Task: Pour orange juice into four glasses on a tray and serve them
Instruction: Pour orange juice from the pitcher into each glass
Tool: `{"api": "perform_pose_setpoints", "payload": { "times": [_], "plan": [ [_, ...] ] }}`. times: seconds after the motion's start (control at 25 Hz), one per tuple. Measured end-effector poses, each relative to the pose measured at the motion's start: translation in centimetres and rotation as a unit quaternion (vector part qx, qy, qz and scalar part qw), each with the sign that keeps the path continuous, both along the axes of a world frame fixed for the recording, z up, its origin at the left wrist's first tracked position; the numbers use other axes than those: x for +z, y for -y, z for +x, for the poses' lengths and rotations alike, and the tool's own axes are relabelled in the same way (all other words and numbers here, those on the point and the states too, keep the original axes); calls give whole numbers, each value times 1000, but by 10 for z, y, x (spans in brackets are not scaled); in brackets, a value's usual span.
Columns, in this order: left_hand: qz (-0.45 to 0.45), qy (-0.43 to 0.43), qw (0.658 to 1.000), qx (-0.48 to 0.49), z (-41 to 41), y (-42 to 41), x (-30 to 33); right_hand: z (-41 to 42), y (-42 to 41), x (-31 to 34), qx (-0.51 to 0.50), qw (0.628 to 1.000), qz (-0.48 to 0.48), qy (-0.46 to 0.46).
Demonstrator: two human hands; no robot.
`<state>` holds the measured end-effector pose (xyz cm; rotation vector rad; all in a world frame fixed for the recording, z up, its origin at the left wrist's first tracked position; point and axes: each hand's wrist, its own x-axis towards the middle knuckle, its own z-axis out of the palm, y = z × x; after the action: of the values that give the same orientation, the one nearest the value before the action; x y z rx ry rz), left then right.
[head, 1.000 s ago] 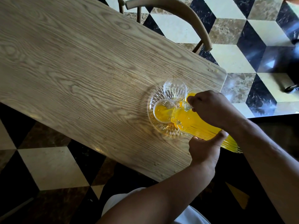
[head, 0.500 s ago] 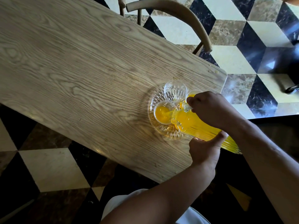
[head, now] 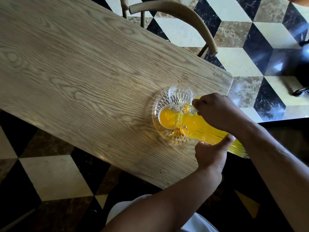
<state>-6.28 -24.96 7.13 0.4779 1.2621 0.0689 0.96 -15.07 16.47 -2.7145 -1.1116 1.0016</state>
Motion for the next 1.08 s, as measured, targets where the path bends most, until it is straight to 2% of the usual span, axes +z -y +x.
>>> {"api": "perform_pose_setpoints", "payload": {
  "times": [0.64, 0.88, 1.08],
  "plan": [
    [17, -18, 999, -23, -8, -12, 6, 2, -2, -1, 1, 1000, 22, -13],
    [41, -35, 998, -44, -5, -17, 10, 16, 3, 2, -80, 985, 105, -110],
    [60, -43, 996, -54, 9, -23, 23, 35, 3, 9, -136, 973, 140, -127]
  ]
}}
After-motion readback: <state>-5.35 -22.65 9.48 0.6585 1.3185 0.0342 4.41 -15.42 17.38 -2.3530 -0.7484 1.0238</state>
